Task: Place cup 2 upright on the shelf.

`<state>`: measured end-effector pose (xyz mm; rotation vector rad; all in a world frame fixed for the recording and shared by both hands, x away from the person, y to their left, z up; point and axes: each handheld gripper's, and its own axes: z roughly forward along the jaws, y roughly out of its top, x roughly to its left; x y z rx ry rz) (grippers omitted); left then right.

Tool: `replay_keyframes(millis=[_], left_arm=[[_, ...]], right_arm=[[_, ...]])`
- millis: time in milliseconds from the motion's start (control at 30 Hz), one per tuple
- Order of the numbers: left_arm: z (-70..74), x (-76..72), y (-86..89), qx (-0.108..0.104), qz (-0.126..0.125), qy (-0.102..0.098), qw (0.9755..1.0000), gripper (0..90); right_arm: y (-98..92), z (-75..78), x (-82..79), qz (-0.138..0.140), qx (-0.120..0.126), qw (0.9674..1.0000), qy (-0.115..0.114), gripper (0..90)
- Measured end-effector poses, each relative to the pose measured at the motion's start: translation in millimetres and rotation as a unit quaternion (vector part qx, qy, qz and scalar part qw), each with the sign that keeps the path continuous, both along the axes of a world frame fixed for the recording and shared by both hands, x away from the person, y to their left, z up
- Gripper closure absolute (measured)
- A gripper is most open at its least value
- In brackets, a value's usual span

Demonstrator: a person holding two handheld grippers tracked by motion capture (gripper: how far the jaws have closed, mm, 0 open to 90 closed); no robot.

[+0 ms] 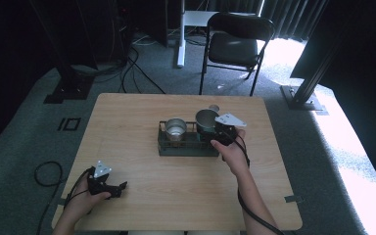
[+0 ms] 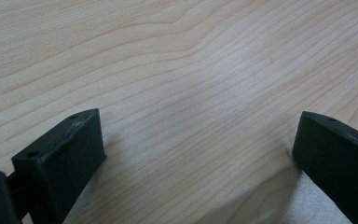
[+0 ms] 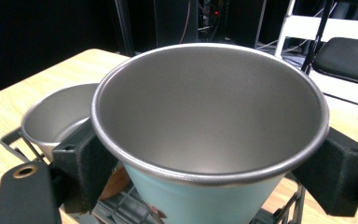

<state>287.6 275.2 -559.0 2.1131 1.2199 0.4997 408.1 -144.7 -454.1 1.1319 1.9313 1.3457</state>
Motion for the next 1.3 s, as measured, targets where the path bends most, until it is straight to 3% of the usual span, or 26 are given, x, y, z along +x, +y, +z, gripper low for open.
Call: replay_keyframes(millis=[433, 667, 800, 1300], left_arm=[[0.0, 0.0, 0.0, 0.000, 0.000, 0.000, 1.0000, 2.7], [0.0, 0.0, 0.0, 0.000, 0.000, 0.000, 1.0000, 2.7], [0.0, 0.0, 0.0, 0.000, 0.000, 0.000, 1.0000, 2.7], [0.0, 0.0, 0.0, 0.000, 0.000, 0.000, 1.0000, 2.7]], right_arm=[[3.4, -20.4, 1.7, -0.003, -0.008, 1.0000, 0.004, 13.6], [2.8, -20.8, 0.8, -0.001, -0.008, 1.0000, 0.002, 13.5], [1.9, -20.2, -0.4, 0.017, -0.011, 0.9998, 0.005, 12.9], [-6.5, -18.5, -13.6, 0.018, -0.019, 0.9996, 0.007, 10.9]])
